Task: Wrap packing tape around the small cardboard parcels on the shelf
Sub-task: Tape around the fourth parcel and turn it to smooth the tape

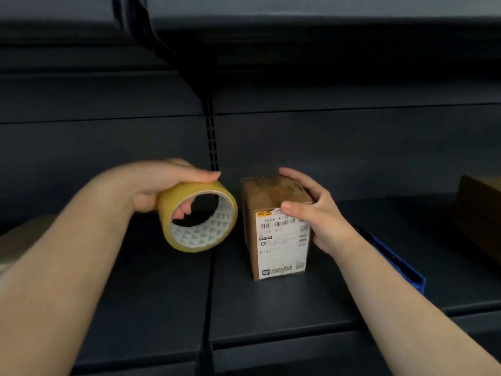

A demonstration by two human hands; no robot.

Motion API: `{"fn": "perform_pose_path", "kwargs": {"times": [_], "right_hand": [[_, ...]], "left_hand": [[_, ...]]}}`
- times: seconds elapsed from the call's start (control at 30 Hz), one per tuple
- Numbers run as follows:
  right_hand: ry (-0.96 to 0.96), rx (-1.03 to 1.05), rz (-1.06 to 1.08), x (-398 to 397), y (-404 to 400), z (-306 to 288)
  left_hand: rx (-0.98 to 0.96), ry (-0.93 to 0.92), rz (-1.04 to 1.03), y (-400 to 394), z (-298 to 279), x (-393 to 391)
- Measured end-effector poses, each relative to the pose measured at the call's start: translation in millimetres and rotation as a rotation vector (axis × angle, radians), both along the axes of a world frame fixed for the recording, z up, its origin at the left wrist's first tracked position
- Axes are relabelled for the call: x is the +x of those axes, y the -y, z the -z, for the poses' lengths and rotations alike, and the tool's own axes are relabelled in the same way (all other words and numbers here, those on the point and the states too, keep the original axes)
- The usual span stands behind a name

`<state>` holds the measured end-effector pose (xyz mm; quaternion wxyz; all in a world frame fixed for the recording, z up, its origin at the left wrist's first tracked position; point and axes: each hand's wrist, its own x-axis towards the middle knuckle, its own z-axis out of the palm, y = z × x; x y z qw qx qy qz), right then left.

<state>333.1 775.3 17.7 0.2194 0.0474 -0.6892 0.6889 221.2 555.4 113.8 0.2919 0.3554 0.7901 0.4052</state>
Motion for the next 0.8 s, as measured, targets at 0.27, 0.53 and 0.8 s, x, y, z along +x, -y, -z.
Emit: {"fn": "perform_pose_path", "kwargs": {"times": [0.27, 0.53, 0.8], "right_hand": [[-0.027, 0.017, 0.021, 0.3, -1.6, 1.2], [0.026, 0.087, 0.028, -5.8, -7.5, 1.6], [0.287, 0.867, 0.159, 7.3, -9.5, -46.7]], "left_hand": [[0.252, 0.260, 0.017, 12.8, 20.9, -13.0], [0.049, 0.205, -0.034, 21.5, 44.3, -30.3], [-0.103, 0.105, -0.100, 2.9, 54.1, -19.4]]}}
